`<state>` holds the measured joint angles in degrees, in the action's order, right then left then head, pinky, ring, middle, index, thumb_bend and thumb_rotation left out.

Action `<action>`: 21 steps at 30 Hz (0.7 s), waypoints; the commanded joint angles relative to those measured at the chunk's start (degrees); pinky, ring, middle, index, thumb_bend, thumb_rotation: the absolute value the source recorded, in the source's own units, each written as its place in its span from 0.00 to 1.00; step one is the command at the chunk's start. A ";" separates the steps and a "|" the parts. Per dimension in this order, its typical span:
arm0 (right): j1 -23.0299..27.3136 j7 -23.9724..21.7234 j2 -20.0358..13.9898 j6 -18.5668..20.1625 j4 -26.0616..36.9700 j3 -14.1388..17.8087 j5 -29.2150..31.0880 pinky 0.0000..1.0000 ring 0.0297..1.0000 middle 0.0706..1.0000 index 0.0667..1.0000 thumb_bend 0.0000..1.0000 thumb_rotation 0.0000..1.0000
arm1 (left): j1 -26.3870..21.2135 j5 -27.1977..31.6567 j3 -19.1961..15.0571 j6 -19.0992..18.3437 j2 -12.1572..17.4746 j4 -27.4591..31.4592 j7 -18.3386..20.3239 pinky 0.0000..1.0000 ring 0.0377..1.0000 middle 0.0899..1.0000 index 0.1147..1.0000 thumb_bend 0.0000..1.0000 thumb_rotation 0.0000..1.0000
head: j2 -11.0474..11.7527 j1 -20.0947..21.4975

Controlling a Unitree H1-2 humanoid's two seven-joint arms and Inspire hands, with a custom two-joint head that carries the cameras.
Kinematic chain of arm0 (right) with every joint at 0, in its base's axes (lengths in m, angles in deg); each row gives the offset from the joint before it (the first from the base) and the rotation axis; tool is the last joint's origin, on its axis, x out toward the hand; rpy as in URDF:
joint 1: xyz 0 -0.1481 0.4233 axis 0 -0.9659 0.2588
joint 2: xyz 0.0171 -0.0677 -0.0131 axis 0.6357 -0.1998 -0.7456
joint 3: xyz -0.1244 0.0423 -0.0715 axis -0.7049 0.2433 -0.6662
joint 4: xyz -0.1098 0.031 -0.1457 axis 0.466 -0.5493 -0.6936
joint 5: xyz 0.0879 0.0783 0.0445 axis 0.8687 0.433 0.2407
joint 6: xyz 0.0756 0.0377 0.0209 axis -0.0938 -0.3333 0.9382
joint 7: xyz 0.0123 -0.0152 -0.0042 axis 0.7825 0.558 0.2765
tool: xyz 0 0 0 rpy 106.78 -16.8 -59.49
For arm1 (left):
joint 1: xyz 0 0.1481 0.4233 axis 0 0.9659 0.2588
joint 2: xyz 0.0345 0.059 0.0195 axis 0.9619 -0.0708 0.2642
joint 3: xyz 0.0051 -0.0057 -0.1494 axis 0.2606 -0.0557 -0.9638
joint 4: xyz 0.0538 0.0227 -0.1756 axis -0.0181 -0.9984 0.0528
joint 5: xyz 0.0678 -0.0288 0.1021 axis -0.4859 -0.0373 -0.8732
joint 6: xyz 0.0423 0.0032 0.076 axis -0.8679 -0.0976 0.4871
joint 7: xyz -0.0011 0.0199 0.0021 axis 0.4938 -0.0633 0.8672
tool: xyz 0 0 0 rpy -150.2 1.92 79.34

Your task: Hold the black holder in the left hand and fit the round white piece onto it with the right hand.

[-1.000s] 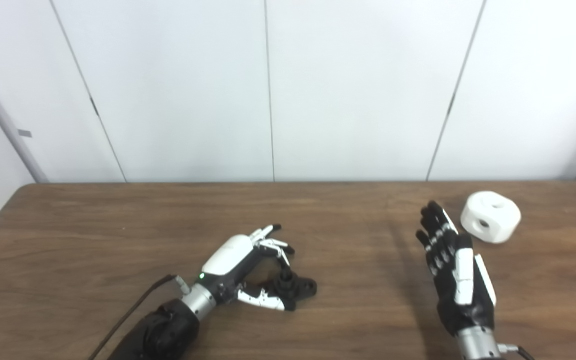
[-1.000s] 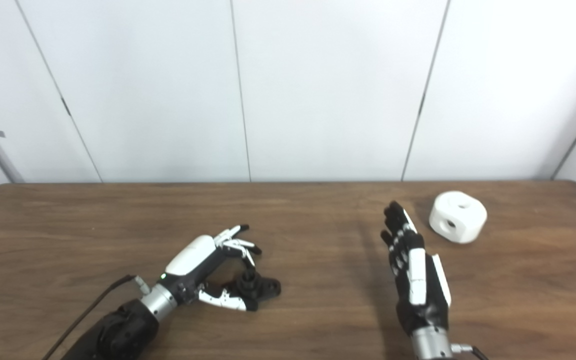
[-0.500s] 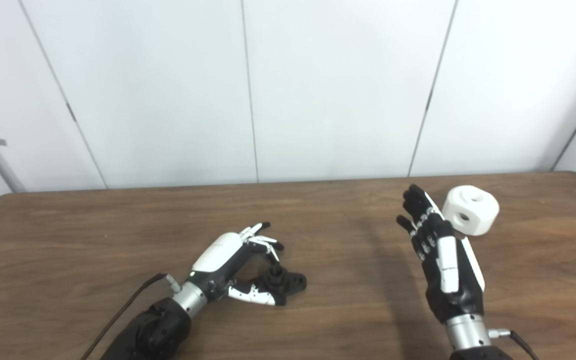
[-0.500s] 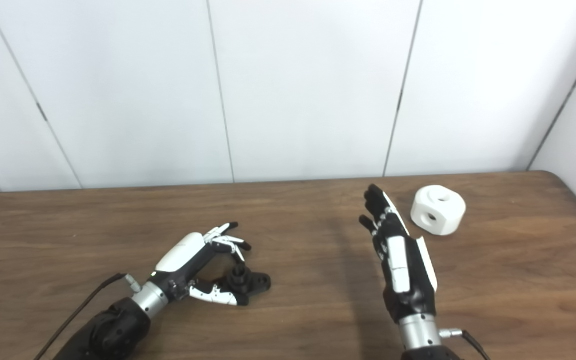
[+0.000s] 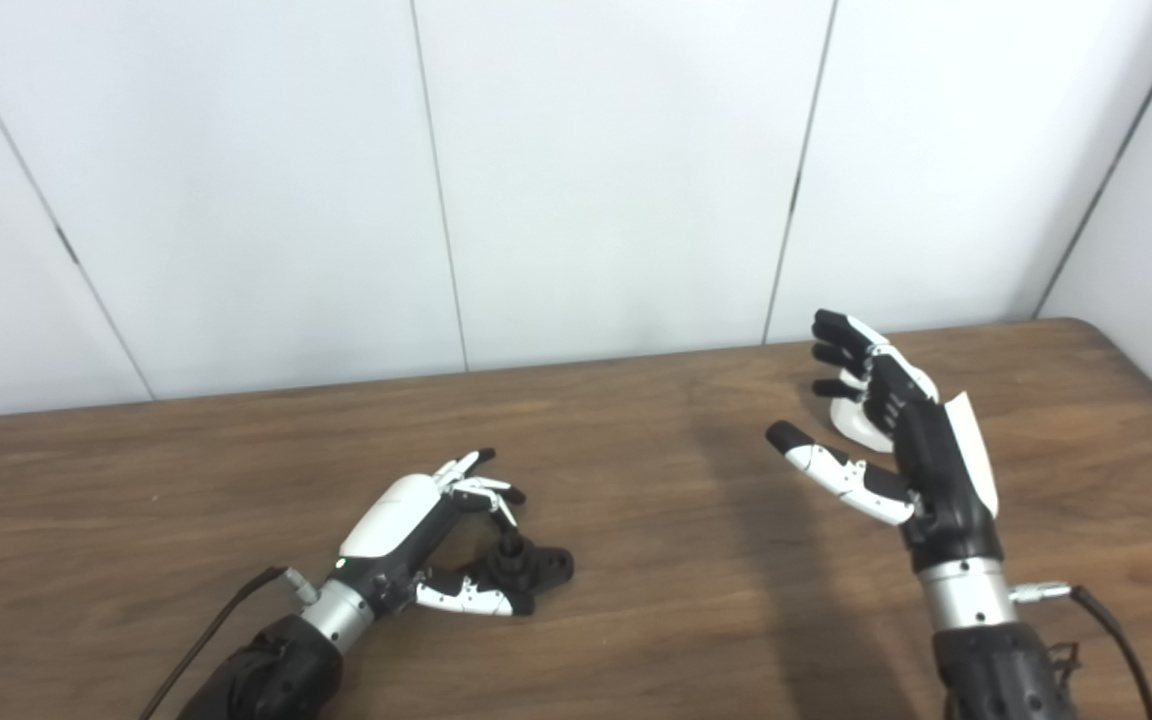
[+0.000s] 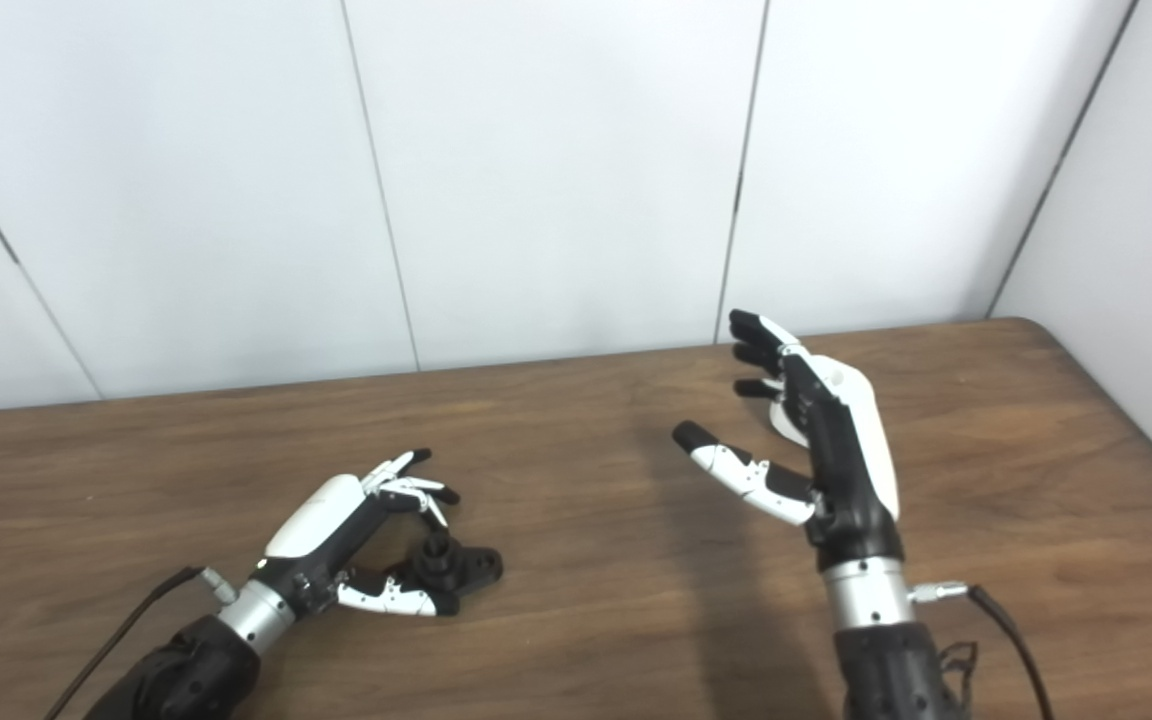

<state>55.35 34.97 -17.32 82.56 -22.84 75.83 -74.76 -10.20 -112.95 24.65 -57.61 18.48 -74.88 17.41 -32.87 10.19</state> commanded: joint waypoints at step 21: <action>9.10 11.17 -8.08 -3.28 -16.83 6.28 -5.61 0.73 0.88 0.89 0.79 0.66 0.33 | 1.20 1.91 1.49 0.31 0.07 -2.76 -1.58 1.00 0.98 0.76 0.41 0.52 0.05 | 1.56 6.23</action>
<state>62.21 44.85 -23.60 80.29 -40.86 81.90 -79.05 -10.50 -111.80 25.11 -57.50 18.70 -75.30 16.64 -31.29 16.34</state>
